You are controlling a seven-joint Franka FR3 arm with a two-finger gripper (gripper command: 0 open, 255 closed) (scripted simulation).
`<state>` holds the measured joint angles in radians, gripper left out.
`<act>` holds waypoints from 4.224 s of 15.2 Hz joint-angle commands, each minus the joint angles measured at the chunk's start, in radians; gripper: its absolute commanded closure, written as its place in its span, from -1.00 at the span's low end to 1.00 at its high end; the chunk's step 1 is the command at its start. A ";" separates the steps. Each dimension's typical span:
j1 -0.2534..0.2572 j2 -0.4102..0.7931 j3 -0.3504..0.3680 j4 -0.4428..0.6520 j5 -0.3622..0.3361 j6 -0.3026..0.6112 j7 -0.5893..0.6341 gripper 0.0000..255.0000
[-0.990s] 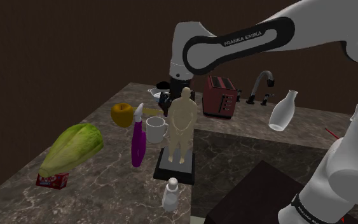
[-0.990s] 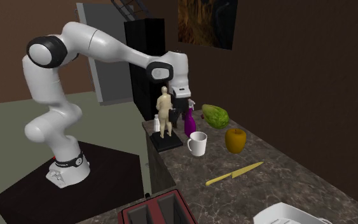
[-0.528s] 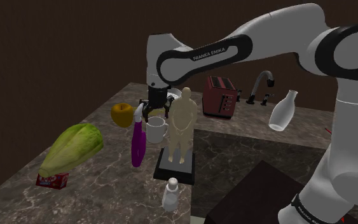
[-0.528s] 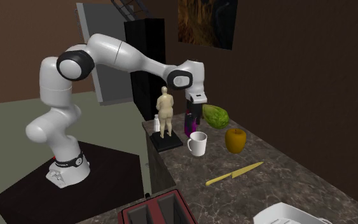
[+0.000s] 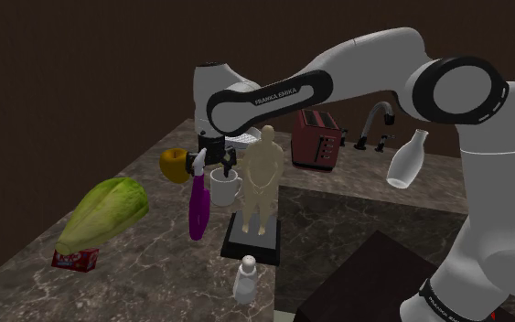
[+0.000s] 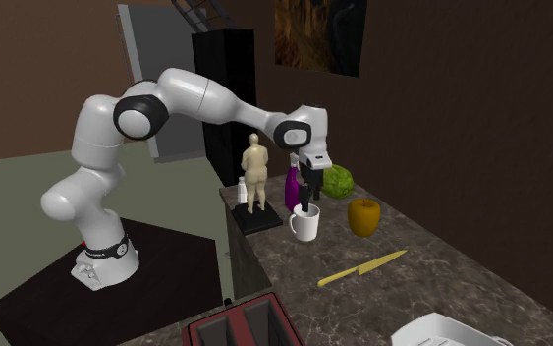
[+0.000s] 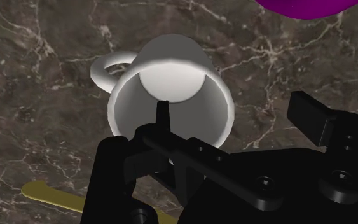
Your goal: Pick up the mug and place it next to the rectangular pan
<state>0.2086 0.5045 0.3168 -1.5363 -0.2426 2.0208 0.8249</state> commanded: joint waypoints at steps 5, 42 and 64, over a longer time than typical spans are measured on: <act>0.007 0.024 -0.015 -0.024 -0.005 0.039 0.002 -1.00; 0.037 -0.049 -0.031 0.169 0.045 -0.216 -0.044 1.00; -0.129 -0.091 -0.086 0.256 0.083 -0.321 -0.283 1.00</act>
<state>0.0940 0.4104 0.2364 -1.2845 -0.1613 1.6981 0.5634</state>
